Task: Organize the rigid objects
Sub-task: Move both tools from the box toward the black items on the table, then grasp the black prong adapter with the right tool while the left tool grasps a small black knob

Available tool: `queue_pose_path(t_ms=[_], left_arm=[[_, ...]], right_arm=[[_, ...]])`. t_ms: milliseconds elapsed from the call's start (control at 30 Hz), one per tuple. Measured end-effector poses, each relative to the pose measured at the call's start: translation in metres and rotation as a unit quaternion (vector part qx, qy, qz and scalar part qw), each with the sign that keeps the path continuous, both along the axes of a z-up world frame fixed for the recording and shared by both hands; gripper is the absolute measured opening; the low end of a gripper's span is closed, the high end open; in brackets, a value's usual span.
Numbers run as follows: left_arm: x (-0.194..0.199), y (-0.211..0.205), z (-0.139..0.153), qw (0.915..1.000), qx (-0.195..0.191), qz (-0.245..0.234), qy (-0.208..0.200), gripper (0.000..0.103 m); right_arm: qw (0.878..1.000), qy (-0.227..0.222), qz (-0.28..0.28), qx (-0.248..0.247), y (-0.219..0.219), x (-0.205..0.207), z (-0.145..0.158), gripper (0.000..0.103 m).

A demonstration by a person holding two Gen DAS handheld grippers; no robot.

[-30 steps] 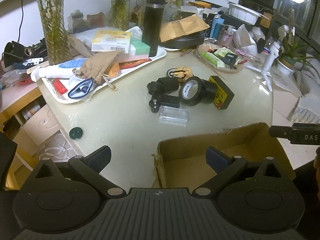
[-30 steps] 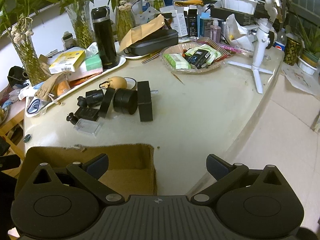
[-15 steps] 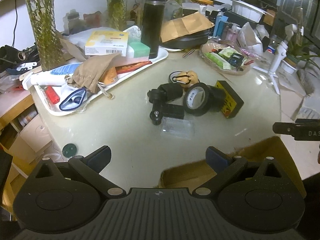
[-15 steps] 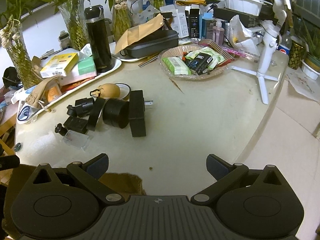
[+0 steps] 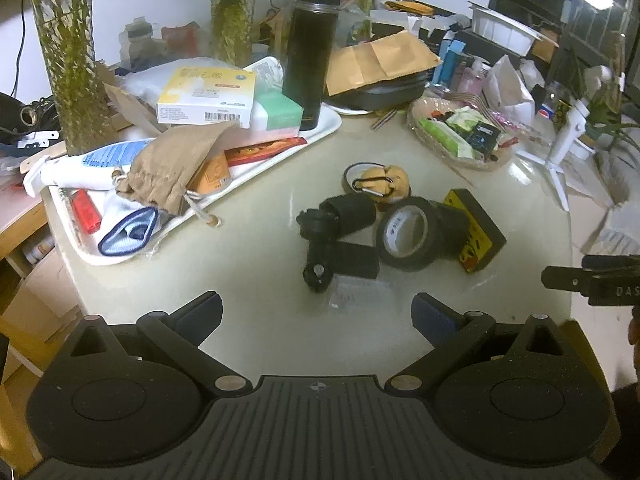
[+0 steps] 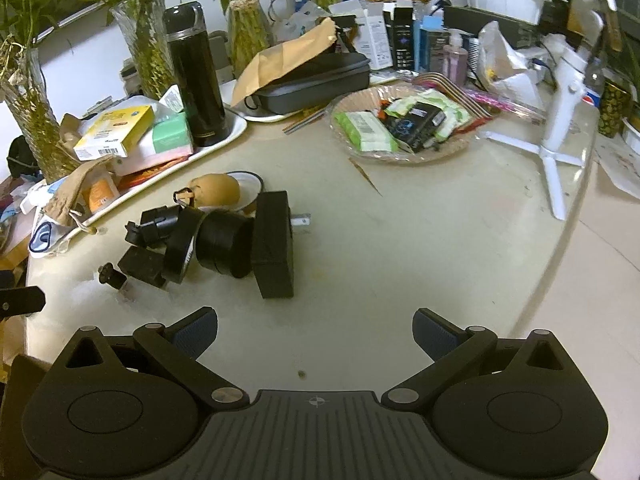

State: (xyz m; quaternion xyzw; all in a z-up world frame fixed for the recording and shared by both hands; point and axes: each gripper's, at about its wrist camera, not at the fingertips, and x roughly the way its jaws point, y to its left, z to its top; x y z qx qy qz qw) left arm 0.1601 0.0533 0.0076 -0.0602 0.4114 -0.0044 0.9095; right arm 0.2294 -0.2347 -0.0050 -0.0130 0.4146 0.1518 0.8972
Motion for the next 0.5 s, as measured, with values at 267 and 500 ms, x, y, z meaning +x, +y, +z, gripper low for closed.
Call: queue_pose_path(t_ms=[267, 500], left_arm=[[0.023, 0.008, -0.005, 1.0, -0.004, 0.003, 0.0, 0.103], [0.047, 0.009, -0.004, 0.9999, 0.002, -0.005, -0.013, 0.103]], right_arm=[[0.999, -0.001, 0.025, 0.025, 0.006, 0.028, -0.004, 0.103], [0.999, -0.009, 0.053, 0.009, 0.022, 0.052, -0.01, 0.103]])
